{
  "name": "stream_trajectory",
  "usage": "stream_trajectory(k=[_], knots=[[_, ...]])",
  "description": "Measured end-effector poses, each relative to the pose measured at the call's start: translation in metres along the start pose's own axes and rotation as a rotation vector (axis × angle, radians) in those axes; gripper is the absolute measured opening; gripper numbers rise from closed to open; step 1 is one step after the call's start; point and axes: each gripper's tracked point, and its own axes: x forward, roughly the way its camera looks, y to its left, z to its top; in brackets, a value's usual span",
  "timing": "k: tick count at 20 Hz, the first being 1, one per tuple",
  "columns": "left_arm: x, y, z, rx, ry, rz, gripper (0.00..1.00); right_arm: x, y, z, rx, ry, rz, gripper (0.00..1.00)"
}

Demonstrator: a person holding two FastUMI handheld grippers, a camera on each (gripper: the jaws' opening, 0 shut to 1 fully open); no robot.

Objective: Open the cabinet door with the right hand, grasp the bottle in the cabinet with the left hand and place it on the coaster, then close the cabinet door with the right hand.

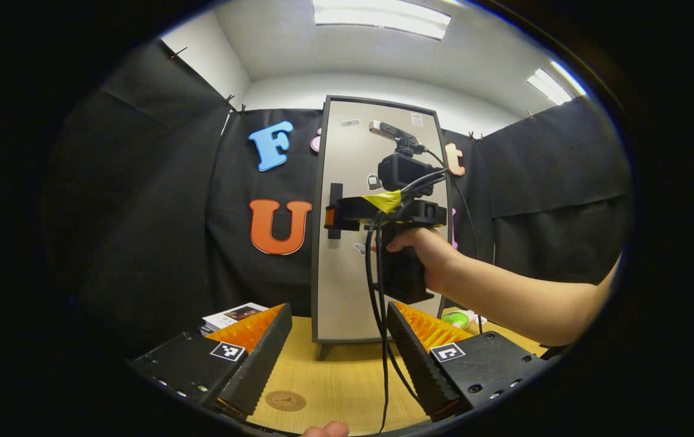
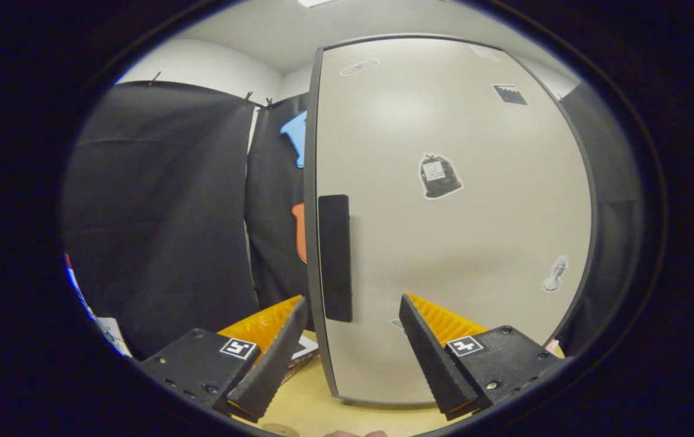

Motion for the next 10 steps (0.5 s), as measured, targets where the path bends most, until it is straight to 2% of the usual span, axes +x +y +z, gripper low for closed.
stream_trajectory(k=[1,2,3,5,6,7,10], knots=[[0.000,0.003,-0.001,0.000,0.002,0.003,0.95,0.006,0.003,0.001,-0.008,-0.001,-0.009,0.94],[0.000,0.005,-0.003,-0.001,0.006,0.006,0.95,0.012,0.006,0.002,-0.014,-0.005,-0.012,0.99],[0.000,0.006,-0.003,-0.005,0.009,0.005,0.95,0.017,0.008,0.005,-0.023,-0.011,-0.017,0.94],[0.001,0.009,-0.005,-0.015,0.012,0.006,0.95,0.028,0.008,0.010,-0.057,-0.020,-0.045,0.94],[0.001,0.009,-0.005,-0.018,0.014,0.003,0.95,0.032,0.010,0.011,-0.070,-0.021,-0.056,0.99],[0.001,0.010,-0.006,-0.019,0.015,0.000,0.95,0.036,0.012,0.012,-0.077,-0.021,-0.053,0.99],[0.004,0.016,-0.009,-0.015,0.016,0.007,0.95,0.043,0.014,0.012,-0.067,-0.022,-0.070,0.83]])
